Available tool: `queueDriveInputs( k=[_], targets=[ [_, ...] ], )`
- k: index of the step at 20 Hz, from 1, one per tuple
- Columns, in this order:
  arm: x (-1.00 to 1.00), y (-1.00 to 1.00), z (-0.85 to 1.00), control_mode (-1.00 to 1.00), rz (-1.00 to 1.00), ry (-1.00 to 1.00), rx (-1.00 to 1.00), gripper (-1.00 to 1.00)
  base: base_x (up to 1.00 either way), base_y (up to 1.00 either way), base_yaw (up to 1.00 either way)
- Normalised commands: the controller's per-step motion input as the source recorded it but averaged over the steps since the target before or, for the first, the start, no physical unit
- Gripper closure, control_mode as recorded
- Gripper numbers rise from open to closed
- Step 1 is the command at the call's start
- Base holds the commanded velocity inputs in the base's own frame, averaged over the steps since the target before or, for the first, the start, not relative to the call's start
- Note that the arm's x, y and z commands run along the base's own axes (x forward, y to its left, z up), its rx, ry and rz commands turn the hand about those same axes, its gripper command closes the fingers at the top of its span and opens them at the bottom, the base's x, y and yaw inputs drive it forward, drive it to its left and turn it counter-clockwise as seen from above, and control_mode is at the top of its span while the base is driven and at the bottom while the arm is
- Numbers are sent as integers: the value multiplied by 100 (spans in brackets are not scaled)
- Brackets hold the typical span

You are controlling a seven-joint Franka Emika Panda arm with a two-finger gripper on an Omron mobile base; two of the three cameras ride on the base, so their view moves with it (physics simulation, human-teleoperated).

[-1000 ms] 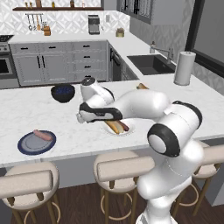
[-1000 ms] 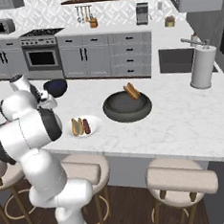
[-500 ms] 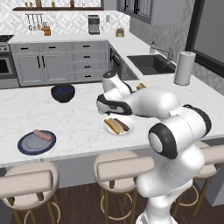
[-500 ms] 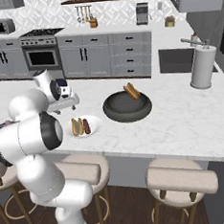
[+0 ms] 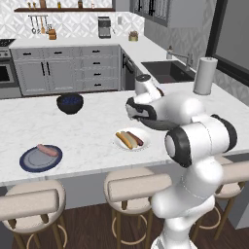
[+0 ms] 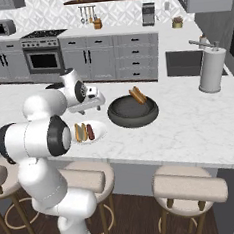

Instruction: Place one bun and one sausage from the bowl on each plate.

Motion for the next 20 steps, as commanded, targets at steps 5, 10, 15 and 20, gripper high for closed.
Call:
queueDriveInputs(
  k=[5, 10, 15, 20],
  targets=[
    [36, -85, 0, -100, 0, 0, 2, -100, 0, 0, 0],
    [41, -81, 0, -100, 0, 0, 0, -100, 0, 0, 0],
    [52, -74, 0, -100, 0, 0, 0, -100, 0, 0, 0],
    [53, -56, -7, -100, 0, 1, 0, -100, 0, 0, 0]
  ],
)
